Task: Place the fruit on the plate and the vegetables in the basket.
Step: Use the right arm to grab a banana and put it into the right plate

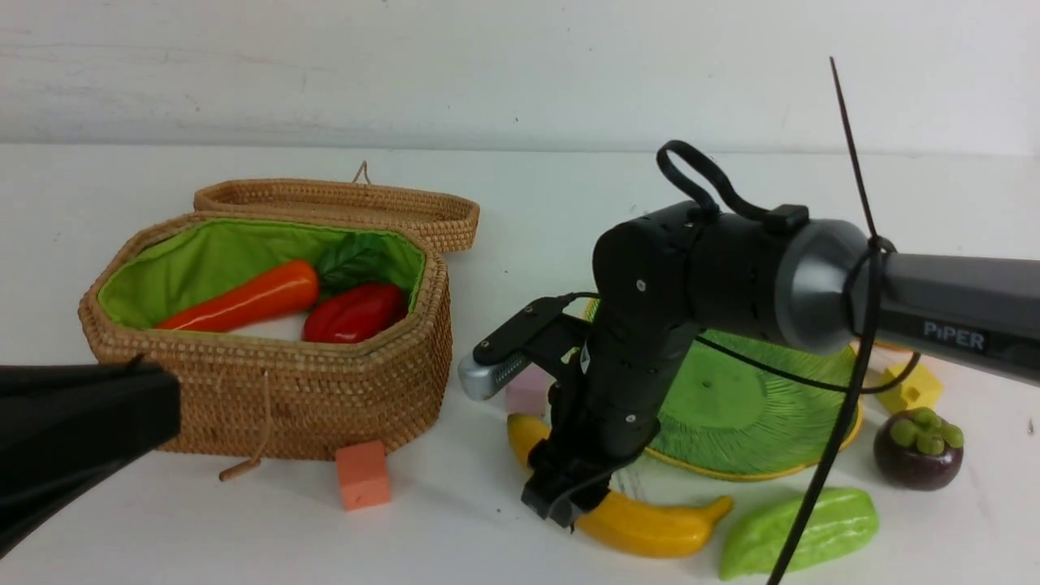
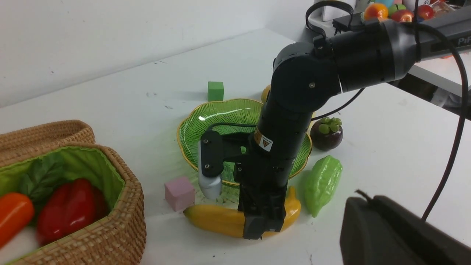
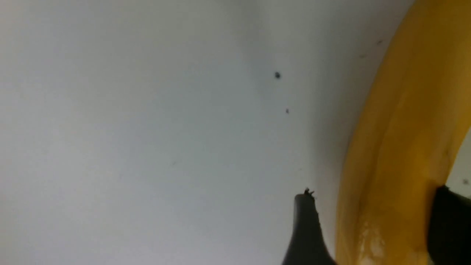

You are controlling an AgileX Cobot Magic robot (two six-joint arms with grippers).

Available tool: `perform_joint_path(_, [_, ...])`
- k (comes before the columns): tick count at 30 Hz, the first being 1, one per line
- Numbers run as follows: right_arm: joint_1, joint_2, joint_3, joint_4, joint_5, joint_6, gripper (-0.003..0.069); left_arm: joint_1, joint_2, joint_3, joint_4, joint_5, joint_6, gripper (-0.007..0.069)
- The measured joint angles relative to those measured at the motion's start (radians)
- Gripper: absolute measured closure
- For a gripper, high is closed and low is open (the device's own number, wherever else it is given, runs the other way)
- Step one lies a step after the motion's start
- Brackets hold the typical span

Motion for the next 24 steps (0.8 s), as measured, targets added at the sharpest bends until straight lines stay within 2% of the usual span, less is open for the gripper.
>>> perform_joint_path(9, [0.006, 0.007, -0.004, 0.021, 0.040, 0.064, 0.0215, 0.000, 0.000, 0.001, 0.000, 0.000, 0.000, 0.0638])
perform_joint_path(17, [0.006, 0.045, -0.004, 0.027, 0.024, 0.071, 0.0098, 0.000, 0.000, 0.001, 0.000, 0.000, 0.000, 0.0638])
perform_joint_path(21, [0.006, 0.063, -0.005, 0.022, 0.024, 0.071, 0.0104, 0.000, 0.000, 0.001, 0.000, 0.000, 0.000, 0.0638])
perform_joint_path(24, [0.006, 0.063, -0.005, 0.019, 0.024, 0.071, 0.0164, 0.000, 0.000, 0.001, 0.000, 0.000, 0.000, 0.0638])
